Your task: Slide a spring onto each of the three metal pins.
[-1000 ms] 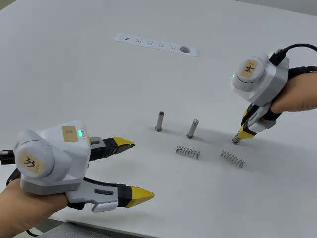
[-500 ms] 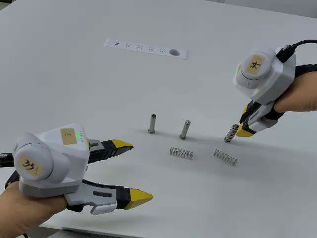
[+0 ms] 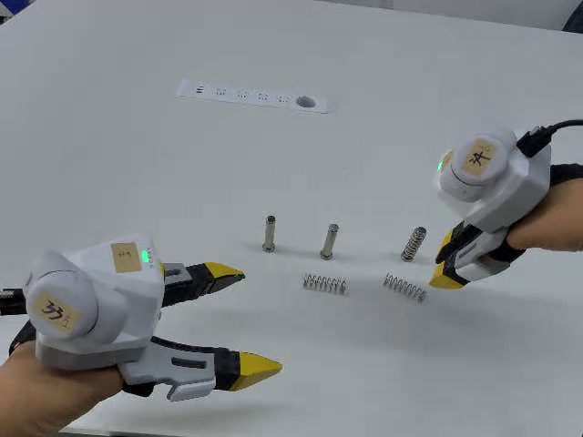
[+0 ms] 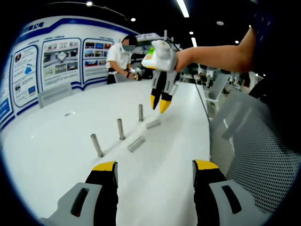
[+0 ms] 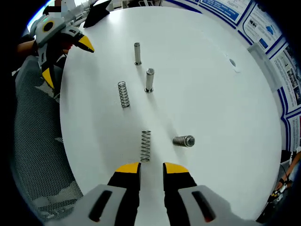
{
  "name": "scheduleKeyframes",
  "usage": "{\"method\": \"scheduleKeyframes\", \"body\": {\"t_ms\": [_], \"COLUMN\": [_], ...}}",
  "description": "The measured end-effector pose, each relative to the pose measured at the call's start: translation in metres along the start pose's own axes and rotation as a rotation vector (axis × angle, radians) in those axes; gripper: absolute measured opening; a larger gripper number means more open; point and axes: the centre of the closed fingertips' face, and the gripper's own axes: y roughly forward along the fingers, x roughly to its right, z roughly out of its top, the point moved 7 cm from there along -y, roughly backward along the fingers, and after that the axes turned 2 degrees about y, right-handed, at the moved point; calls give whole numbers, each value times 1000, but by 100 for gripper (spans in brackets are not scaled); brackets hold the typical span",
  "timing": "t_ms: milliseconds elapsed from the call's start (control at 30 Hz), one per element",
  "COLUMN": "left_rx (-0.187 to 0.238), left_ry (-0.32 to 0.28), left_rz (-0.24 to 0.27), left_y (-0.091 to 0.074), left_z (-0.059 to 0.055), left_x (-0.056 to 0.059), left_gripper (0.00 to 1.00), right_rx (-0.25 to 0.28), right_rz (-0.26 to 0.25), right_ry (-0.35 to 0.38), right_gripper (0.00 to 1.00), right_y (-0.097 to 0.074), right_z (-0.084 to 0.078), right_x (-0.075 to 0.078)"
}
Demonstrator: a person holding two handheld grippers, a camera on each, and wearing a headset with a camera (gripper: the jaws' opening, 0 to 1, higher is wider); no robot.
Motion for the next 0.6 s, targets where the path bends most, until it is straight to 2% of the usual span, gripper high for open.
{"method": "scheduleKeyframes", "body": {"t_ms": [167, 367, 600], "left_rx": [-5, -12, -14], "left_ry": [2, -3, -8], "left_rz": [0, 9, 19], "left_y": [-1, -4, -6], "left_z": [0, -1, -1], "left_x": [1, 1, 2], "left_gripper": [65, 65, 65], "right_rx": [14, 6, -3], "right_rz": [18, 37, 39], "right_ry": [-1, -7, -26], "right_gripper": [17, 16, 13], "right_y": [10, 27, 33], "right_z": [0, -4, -6], "right_x": [-5, -4, -5]}}
